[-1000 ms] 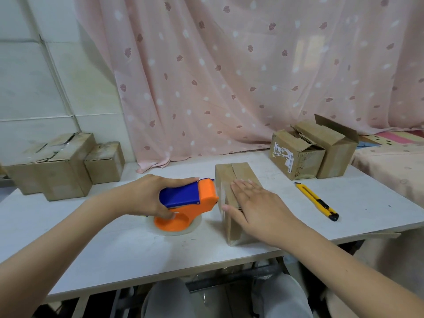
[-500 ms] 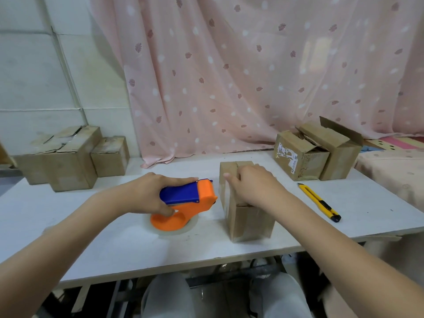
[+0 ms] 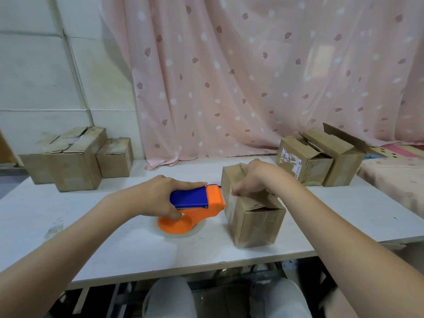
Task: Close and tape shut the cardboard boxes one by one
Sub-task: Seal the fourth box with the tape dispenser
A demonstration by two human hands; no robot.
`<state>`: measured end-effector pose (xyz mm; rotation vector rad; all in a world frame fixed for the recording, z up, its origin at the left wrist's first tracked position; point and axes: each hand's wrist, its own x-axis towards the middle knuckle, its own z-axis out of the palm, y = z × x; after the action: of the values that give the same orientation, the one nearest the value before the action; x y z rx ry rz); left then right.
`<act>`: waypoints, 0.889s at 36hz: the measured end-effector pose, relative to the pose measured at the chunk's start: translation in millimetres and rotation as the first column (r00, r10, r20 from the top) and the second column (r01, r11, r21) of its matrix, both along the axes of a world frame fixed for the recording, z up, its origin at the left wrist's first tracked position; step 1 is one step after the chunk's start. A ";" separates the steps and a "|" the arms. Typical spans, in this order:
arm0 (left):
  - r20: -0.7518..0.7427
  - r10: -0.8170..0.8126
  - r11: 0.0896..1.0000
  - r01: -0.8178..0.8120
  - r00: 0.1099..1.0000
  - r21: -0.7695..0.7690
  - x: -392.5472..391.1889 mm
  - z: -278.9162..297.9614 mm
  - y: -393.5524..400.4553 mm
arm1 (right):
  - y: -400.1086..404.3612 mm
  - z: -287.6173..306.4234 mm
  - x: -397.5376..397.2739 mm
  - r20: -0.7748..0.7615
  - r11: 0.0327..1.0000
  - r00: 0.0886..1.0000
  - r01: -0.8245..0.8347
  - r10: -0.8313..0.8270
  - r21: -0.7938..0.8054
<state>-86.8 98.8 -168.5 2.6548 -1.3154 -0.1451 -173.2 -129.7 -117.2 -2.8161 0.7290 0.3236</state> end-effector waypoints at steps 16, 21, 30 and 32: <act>-0.042 0.010 0.995 -0.014 0.999 -0.094 -2.5 -5.8 1.9 | -52.0 -11.5 -13.2 0.151 0.819 0.964 0.096 -0.217 0.565; -0.038 0.010 0.997 -0.013 0.999 -0.073 -3.3 -4.5 0.8 | -75.2 -23.9 -22.5 0.111 0.685 0.954 0.116 -0.279 0.719; -0.054 -0.010 0.998 0.006 0.998 -0.070 -2.7 -5.9 -6.0 | -87.9 -54.7 -34.7 0.081 0.466 0.946 0.079 -0.314 0.881; -0.045 -0.020 0.998 0.017 0.999 -0.060 -2.3 -4.3 -8.4 | -88.0 -56.5 -35.8 0.086 0.450 0.947 0.066 -0.309 0.890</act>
<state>-89.1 90.4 -172.8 2.5752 -1.3097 -0.1646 -209.0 -217.7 -173.6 -1.6939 0.5654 0.2168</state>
